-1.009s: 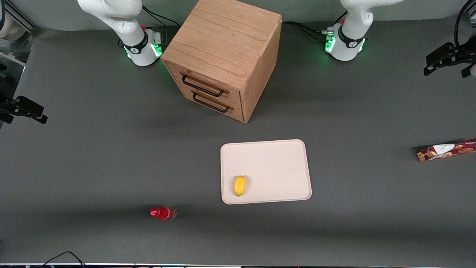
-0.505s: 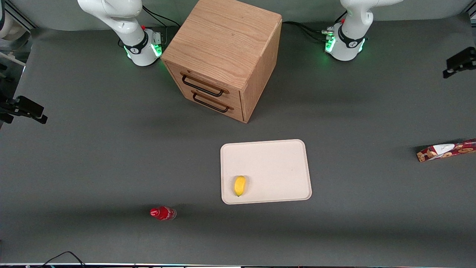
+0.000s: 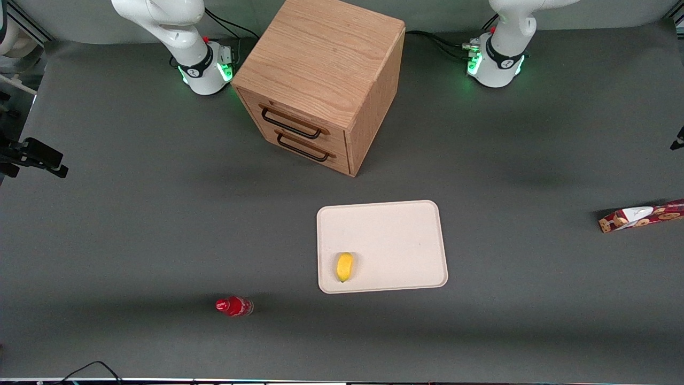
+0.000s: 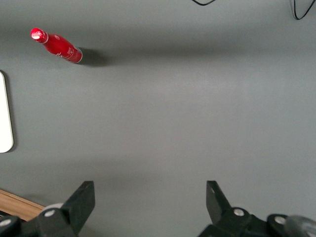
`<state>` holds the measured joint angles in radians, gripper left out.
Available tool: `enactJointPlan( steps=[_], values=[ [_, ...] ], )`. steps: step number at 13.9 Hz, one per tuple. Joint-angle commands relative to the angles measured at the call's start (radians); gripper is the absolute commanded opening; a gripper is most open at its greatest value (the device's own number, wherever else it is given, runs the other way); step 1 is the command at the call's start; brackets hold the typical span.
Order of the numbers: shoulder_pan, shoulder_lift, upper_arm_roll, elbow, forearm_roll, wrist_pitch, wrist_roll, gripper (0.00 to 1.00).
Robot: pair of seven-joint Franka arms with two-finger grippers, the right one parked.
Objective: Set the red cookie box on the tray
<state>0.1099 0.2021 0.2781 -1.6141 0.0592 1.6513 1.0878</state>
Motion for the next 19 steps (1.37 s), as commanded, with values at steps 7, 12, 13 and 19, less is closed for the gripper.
enactJointPlan(
  steps=[7, 12, 13, 19],
  values=[
    [0.031, 0.384, 0.128, 0.059, -0.118, 0.252, 0.509, 1.0],
    [0.074, 0.486, 0.148, 0.057, -0.243, 0.393, 0.676, 1.0],
    [0.074, 0.497, 0.156, 0.053, -0.262, 0.412, 0.681, 1.0],
    [0.083, 0.531, 0.158, 0.043, -0.334, 0.426, 0.678, 0.38]
  ],
)
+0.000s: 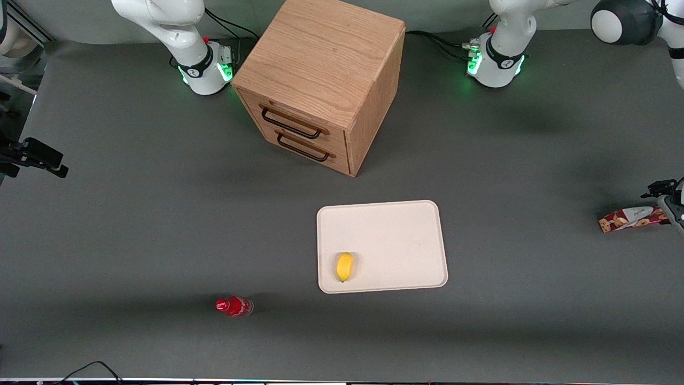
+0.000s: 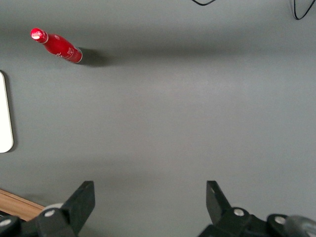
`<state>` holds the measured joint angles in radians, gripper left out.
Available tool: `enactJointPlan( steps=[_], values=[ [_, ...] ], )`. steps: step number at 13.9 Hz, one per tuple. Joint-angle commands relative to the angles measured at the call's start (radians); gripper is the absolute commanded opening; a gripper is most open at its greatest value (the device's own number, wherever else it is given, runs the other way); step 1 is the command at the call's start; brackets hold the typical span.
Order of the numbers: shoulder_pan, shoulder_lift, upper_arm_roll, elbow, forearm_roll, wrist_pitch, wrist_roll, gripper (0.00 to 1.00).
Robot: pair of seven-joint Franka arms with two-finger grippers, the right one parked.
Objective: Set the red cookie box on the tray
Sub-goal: 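Lift the cookie box upright with the left gripper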
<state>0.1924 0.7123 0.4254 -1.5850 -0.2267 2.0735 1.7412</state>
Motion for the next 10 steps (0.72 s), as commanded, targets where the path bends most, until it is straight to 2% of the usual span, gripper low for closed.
enactJointPlan(
  steps=[1, 2, 3, 6, 8, 10],
  values=[
    [0.001, 0.026, 0.01, 0.016, -0.052, 0.003, 0.024, 0.22],
    [0.001, 0.029, 0.009, 0.016, -0.056, 0.003, 0.023, 0.08],
    [-0.001, 0.029, 0.009, 0.017, -0.057, 0.002, 0.021, 0.0],
    [-0.01, 0.018, 0.007, 0.057, -0.056, -0.039, 0.005, 0.0],
    [-0.01, 0.016, 0.009, 0.152, -0.062, -0.175, -0.029, 0.0],
    [-0.016, 0.013, 0.009, 0.282, -0.048, -0.336, -0.153, 0.0]
  ],
)
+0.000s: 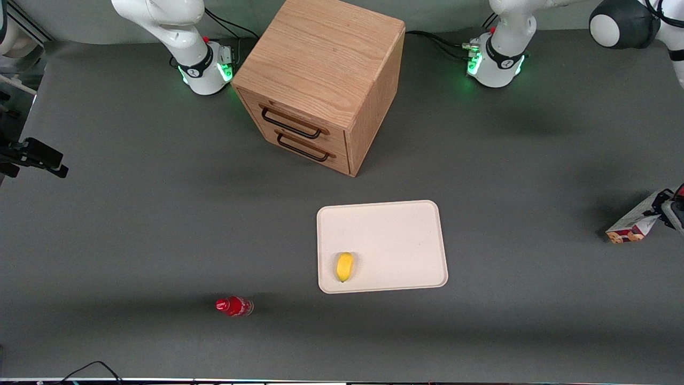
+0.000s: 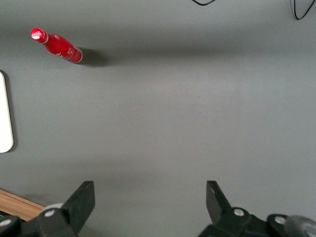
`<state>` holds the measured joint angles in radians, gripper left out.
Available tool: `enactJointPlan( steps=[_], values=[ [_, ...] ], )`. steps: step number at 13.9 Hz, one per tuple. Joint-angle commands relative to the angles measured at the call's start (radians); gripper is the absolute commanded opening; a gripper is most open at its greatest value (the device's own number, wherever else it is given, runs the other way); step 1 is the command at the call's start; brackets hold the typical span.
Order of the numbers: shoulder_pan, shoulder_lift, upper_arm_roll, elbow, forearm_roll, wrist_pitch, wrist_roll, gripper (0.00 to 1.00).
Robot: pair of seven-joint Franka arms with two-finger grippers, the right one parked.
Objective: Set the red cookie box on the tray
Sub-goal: 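Lift the cookie box upright with the left gripper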
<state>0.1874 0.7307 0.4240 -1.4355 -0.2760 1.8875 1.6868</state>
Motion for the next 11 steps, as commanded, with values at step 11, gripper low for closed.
enactJointPlan(
  steps=[11],
  values=[
    [-0.105, -0.305, -0.271, 0.279, 0.208, -0.537, -1.127, 0.0]
  ],
)
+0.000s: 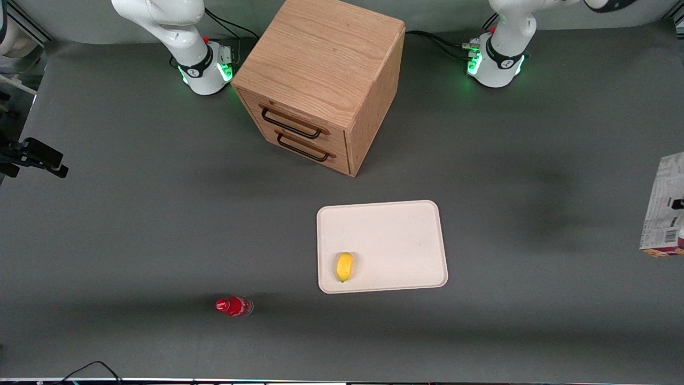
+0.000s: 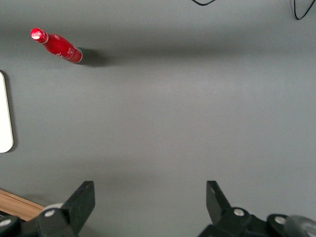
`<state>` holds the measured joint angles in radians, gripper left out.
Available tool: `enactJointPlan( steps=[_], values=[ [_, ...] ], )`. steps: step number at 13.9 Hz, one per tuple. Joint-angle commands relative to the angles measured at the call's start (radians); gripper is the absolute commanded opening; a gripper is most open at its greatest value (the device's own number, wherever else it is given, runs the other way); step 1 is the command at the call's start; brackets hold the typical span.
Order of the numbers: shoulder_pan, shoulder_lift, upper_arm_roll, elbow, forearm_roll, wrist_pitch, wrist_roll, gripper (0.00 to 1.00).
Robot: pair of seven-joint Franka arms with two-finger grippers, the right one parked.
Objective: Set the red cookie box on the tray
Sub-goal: 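Lift the cookie box upright with the left gripper, then carry the held cookie box over the white tray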
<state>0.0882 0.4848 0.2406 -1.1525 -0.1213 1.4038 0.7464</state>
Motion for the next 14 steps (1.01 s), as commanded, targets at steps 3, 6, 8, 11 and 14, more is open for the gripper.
enactJointPlan(
  steps=[3, 6, 8, 11, 14],
  values=[
    [-0.005, -0.11, -0.288, -0.006, 0.091, -0.097, -0.541, 0.0],
    [-0.004, -0.103, -0.462, -0.018, 0.098, -0.082, -0.844, 0.0],
    [-0.004, -0.078, -0.576, -0.048, 0.136, -0.028, -0.971, 0.0],
    [-0.005, -0.037, -0.69, -0.163, 0.172, 0.166, -1.126, 0.0],
    [-0.01, 0.073, -0.77, -0.204, 0.232, 0.349, -1.234, 0.0]
  ],
)
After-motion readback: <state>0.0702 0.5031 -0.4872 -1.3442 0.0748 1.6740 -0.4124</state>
